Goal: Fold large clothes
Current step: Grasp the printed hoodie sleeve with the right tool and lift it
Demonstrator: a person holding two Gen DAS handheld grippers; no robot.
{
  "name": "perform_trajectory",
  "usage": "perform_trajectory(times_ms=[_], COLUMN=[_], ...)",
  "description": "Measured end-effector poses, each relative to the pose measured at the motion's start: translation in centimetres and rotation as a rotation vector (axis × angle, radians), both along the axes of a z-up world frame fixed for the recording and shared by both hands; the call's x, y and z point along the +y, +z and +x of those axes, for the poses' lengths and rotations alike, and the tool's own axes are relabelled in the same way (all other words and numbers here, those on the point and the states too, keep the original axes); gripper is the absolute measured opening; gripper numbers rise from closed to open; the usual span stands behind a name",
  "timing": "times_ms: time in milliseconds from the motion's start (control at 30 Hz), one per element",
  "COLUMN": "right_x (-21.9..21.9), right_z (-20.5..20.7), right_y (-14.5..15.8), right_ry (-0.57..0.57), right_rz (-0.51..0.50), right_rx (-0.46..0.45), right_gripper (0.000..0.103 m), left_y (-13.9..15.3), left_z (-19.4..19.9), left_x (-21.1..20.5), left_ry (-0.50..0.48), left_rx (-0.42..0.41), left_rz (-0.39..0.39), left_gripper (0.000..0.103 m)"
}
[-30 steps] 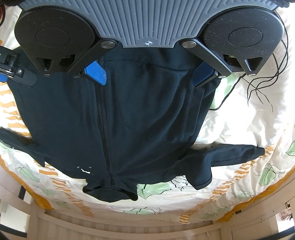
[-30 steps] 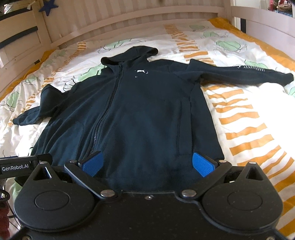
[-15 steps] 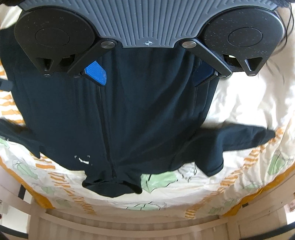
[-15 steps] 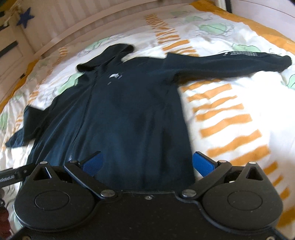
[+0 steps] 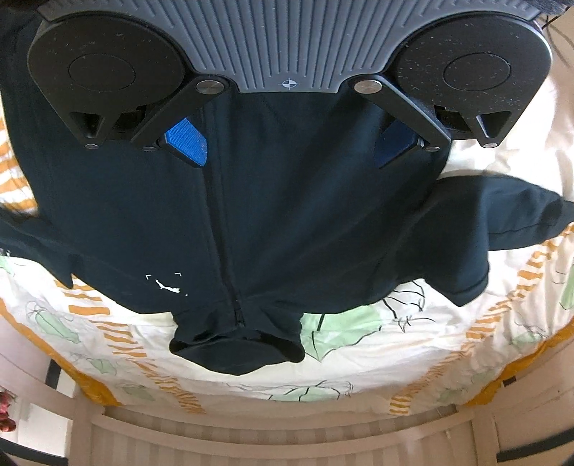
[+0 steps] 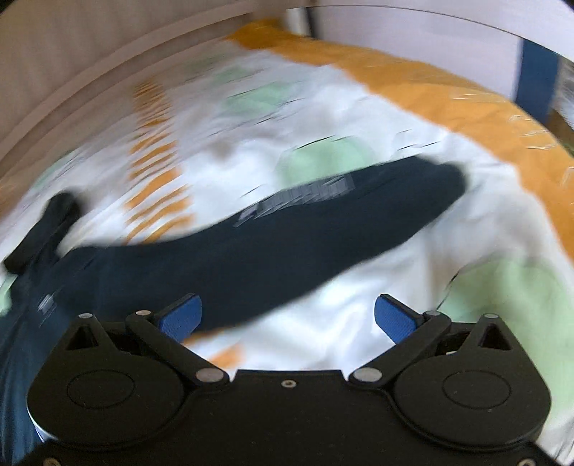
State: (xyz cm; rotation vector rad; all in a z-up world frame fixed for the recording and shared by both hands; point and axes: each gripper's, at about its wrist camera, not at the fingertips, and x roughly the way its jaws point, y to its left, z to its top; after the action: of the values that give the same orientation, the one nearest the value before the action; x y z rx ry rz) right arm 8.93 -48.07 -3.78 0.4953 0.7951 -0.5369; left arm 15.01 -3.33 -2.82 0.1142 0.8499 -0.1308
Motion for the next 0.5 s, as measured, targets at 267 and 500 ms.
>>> perform_trajectory(times_ms=[267,500], right_x=[-8.3,-9.9], right_z=[1.8,2.6], right_y=[-3.3,-4.6], right_ry=[-0.198,-0.228], right_rz=[0.072,0.093], right_rx=[0.02,-0.028], right_gripper=[0.094,0.047], left_y=[-1.4,-2.1], left_z=[1.3,2.0], left_x=[-0.1,0.9], left_ry=[-0.02,-0.02], left_rx=[0.023,0.034], left_rz=[0.036,0.044], left_gripper=[0.101,0.101])
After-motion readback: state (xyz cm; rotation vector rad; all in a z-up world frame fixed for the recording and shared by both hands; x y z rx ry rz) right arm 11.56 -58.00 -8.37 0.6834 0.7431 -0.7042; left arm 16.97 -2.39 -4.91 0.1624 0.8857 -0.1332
